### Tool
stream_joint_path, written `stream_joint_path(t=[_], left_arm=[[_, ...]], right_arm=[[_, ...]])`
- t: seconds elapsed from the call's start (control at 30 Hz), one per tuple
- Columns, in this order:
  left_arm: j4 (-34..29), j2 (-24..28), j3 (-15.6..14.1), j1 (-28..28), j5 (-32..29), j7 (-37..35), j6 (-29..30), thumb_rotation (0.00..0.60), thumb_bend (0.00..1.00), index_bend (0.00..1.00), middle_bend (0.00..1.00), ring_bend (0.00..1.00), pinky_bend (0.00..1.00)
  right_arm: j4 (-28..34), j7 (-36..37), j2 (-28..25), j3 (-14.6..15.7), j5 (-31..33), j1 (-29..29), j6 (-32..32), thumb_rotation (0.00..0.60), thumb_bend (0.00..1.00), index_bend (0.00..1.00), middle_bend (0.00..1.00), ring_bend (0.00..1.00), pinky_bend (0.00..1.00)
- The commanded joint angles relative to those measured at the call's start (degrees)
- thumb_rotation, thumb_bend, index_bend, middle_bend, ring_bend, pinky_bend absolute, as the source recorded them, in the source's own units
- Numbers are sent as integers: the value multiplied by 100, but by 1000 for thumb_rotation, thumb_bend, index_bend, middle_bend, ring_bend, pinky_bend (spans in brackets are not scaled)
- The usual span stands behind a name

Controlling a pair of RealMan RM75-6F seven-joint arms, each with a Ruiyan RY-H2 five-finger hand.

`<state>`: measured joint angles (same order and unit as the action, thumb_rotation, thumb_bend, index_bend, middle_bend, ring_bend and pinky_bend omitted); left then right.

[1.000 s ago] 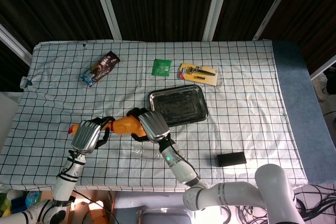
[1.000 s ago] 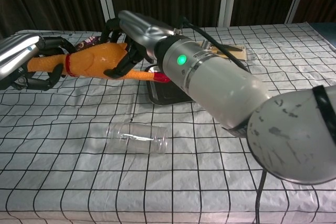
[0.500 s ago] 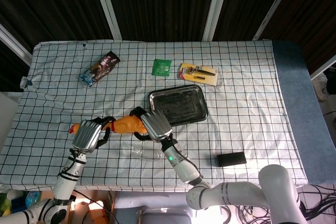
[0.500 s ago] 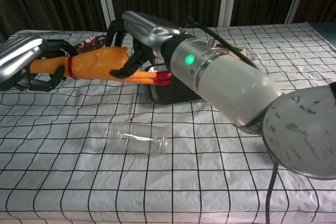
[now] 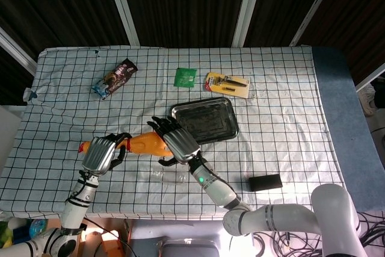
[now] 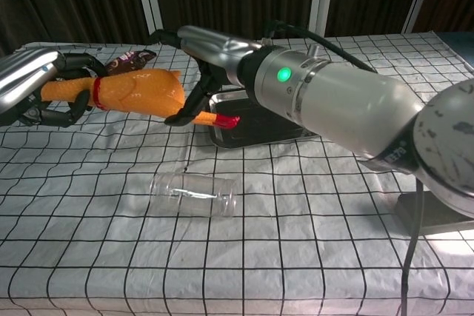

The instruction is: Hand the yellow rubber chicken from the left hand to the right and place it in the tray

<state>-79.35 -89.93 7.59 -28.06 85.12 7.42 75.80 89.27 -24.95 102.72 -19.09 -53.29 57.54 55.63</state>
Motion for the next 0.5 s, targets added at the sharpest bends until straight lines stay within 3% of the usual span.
stream_joint_path(t=[0.03, 0.27, 0.33, 0.4, 0.5], left_arm=[[-5, 4, 3, -3, 3, 16, 3, 600, 765, 691, 788, 568, 818], [-58, -3, -34, -4, 31, 49, -10, 600, 764, 691, 788, 568, 818], [-92, -16, -48, -15, 60, 66, -13, 600, 764, 691, 788, 568, 818], [-127, -18, -61, -22, 82, 92, -19, 600, 764, 691, 788, 568, 817], [-175, -4, -62, -20, 73, 140, -25, 600, 764, 691, 788, 568, 817]], right_arm=[[24, -1, -27, 8, 65, 21, -57, 600, 87, 0, 0, 0, 0], [-144, -71, 171, 16, 250, 114, -28, 600, 89, 0, 2, 0, 0], [-294, -72, 366, 3, 163, 134, 154, 600, 90, 42, 71, 29, 50], [-424, -63, 540, 28, 15, 145, 309, 600, 92, 209, 222, 155, 259], [-674, 31, 821, 37, -334, 128, 643, 600, 130, 535, 449, 450, 627]])
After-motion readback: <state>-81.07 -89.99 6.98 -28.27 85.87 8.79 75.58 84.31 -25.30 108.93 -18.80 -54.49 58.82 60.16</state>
